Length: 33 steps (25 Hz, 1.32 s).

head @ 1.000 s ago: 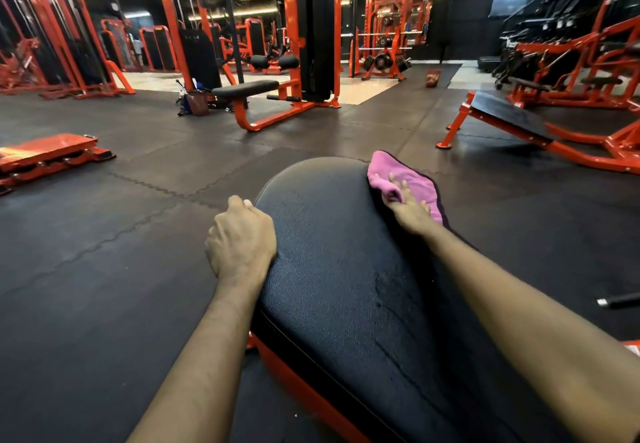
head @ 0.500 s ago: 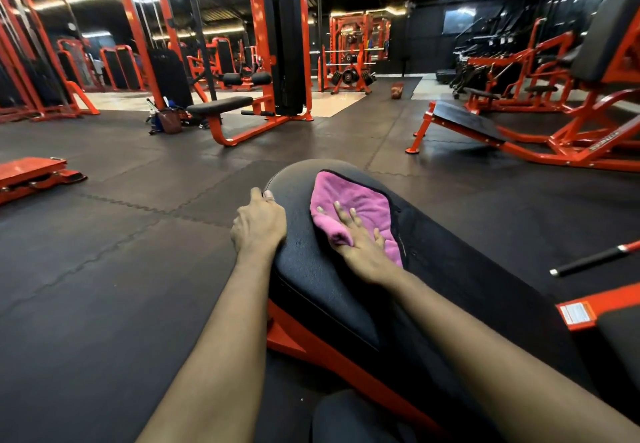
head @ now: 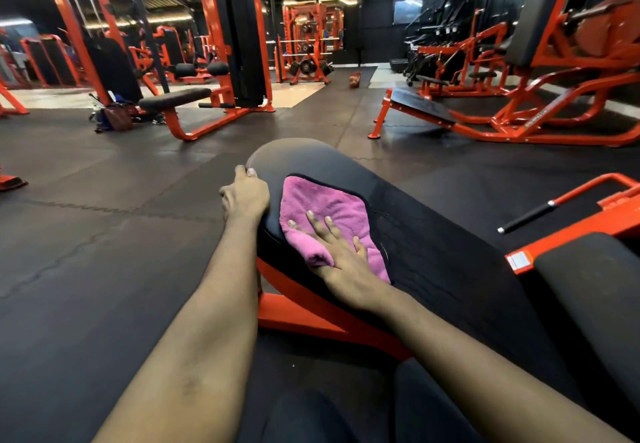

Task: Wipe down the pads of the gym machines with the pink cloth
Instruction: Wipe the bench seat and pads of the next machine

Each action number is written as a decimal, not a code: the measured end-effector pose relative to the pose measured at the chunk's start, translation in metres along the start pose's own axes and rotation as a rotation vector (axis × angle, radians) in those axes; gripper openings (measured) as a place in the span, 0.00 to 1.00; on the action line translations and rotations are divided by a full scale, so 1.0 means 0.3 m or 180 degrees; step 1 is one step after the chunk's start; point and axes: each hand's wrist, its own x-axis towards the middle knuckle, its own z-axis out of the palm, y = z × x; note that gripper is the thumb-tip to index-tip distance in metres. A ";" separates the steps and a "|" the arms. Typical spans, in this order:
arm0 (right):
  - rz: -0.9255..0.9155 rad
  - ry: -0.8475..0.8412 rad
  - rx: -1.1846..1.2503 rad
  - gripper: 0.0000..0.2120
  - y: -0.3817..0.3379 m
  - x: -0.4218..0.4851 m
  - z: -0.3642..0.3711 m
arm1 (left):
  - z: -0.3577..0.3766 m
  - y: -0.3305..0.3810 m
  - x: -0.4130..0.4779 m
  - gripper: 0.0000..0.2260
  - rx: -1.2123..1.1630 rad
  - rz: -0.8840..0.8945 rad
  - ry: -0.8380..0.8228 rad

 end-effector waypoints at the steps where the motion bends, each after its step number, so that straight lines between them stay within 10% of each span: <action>1: 0.0033 -0.0029 0.0079 0.25 -0.004 -0.022 0.003 | -0.002 0.001 -0.003 0.18 -0.0004 0.0006 0.0011; 6: 0.0495 0.1145 0.2653 0.15 -0.057 -0.018 -0.174 | 0.004 0.002 -0.009 0.18 -0.0064 -0.0027 0.0097; 10: 0.0974 0.2353 0.3240 0.18 -0.042 0.057 -0.458 | -0.003 0.002 -0.018 0.18 -0.0165 0.0029 0.0296; 15: 0.0429 0.1749 0.2062 0.23 -0.088 0.113 -0.407 | -0.036 -0.007 0.004 0.20 -0.0357 0.0354 0.0120; 20: 0.0083 0.0405 -0.0836 0.33 -0.098 0.073 0.089 | -0.146 -0.117 -0.009 0.38 -0.0949 0.0579 -0.0132; 28: 0.0808 0.0600 -0.0373 0.28 -0.035 0.368 0.001 | -0.061 -0.015 -0.038 0.28 -0.0792 0.1208 0.0318; 33: 0.1098 0.0653 -0.0298 0.26 0.095 0.559 -0.076 | 0.024 0.097 -0.027 0.25 0.0559 0.1230 0.0354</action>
